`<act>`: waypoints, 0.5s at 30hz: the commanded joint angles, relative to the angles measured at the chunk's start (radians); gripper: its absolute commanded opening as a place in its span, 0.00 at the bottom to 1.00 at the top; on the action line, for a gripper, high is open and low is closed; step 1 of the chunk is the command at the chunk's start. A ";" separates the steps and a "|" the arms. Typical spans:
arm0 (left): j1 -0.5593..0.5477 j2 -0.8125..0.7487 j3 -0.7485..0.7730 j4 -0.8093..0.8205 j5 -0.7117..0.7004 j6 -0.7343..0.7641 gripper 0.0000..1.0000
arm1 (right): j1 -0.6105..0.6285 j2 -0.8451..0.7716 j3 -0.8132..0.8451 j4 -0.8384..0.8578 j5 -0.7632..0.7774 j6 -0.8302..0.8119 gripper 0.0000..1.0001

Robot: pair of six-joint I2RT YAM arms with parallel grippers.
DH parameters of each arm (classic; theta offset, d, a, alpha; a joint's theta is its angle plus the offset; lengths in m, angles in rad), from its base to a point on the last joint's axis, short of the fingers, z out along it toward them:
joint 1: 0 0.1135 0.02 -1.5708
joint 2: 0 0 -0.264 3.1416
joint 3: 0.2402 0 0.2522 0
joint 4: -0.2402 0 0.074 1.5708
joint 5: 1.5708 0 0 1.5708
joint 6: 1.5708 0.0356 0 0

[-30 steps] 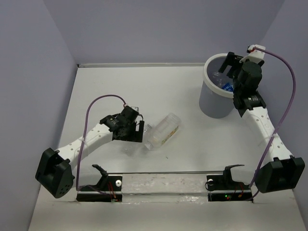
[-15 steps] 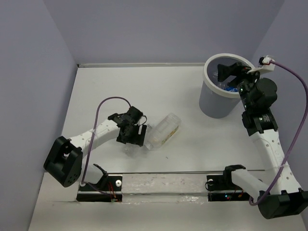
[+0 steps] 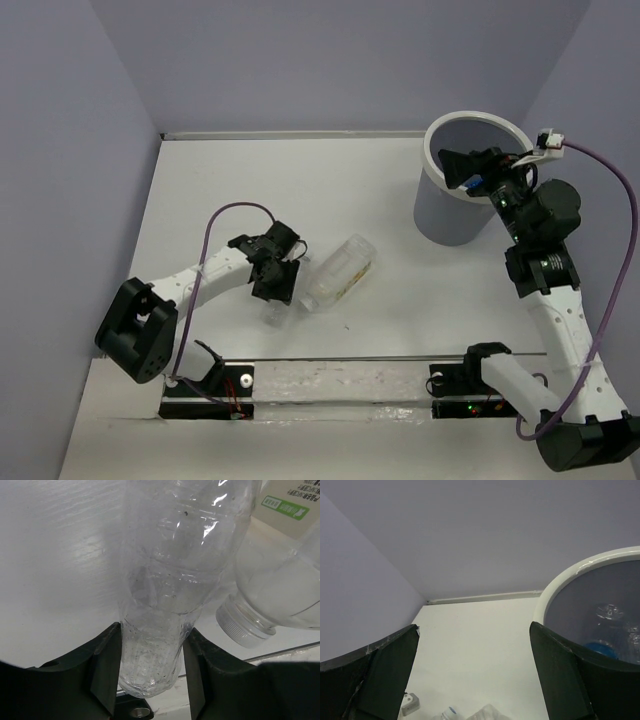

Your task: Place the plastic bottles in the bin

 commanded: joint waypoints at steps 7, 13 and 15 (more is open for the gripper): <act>-0.004 -0.196 0.058 -0.053 -0.105 -0.069 0.32 | 0.260 0.024 -0.130 0.194 -0.174 0.140 0.96; -0.004 -0.341 0.158 -0.032 -0.099 -0.096 0.32 | 0.447 0.137 -0.148 0.302 -0.172 0.164 0.97; -0.006 -0.384 0.156 0.032 -0.054 -0.096 0.32 | 0.492 0.174 -0.161 0.333 -0.166 0.174 0.98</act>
